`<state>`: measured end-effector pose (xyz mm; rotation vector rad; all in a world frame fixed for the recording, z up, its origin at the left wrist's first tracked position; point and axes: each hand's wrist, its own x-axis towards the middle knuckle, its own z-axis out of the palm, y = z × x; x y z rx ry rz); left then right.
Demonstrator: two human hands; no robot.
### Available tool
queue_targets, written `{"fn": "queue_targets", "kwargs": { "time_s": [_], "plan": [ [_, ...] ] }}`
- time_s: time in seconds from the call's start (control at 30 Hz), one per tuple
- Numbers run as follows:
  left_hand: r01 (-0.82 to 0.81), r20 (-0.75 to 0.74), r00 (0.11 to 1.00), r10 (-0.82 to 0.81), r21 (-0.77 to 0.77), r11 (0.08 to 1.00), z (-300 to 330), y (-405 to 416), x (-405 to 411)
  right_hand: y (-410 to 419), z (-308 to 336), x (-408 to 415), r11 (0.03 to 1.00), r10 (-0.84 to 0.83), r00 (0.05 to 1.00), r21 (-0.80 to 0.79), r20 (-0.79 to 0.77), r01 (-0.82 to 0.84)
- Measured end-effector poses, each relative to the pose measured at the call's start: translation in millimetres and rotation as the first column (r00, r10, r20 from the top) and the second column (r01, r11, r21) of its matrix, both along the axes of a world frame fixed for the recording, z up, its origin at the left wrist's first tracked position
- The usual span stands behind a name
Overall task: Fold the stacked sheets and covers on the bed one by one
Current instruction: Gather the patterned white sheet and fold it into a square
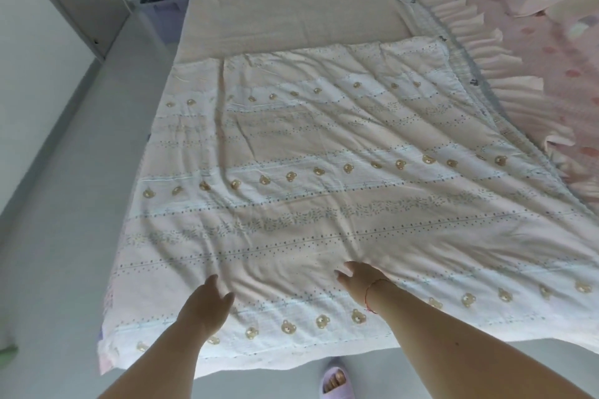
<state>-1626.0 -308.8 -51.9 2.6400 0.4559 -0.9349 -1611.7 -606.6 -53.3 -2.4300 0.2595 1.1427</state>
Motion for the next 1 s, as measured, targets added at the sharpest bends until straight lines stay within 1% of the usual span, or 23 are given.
{"fn": "queue_targets", "kwargs": {
  "time_s": [0.17,0.37,0.5,0.6,0.77,0.9,1.0],
  "plan": [
    [-0.064,0.055,0.996,0.066,-0.032,0.997,23,22,-10,31,25,0,0.999,-0.032,0.997,-0.016,0.067,0.033],
    [-0.175,0.105,0.978,0.179,-0.040,0.984,36,69,-53,82,46,-40,0.996,-0.078,0.982,0.062,0.171,0.068],
    [-0.234,0.124,0.963,0.241,-0.062,0.970,39,96,-97,124,46,-77,0.992,-0.070,0.968,0.120,0.243,0.042],
    [-0.283,0.118,0.950,0.289,-0.061,0.957,37,127,-126,159,46,-100,0.988,-0.047,0.967,0.154,0.252,0.008],
    [-0.366,0.098,0.921,0.377,-0.115,0.924,23,171,-147,198,36,-123,0.990,-0.038,0.976,0.140,0.217,0.007],
    [-0.413,0.091,0.896,0.435,-0.193,0.890,-3,197,-141,228,12,-127,0.990,-0.093,0.975,0.120,0.204,0.070],
    [-0.456,0.074,0.863,0.500,-0.313,0.833,-21,204,-132,247,0,-131,0.986,-0.142,0.972,0.118,0.187,0.121]
  ]
}}
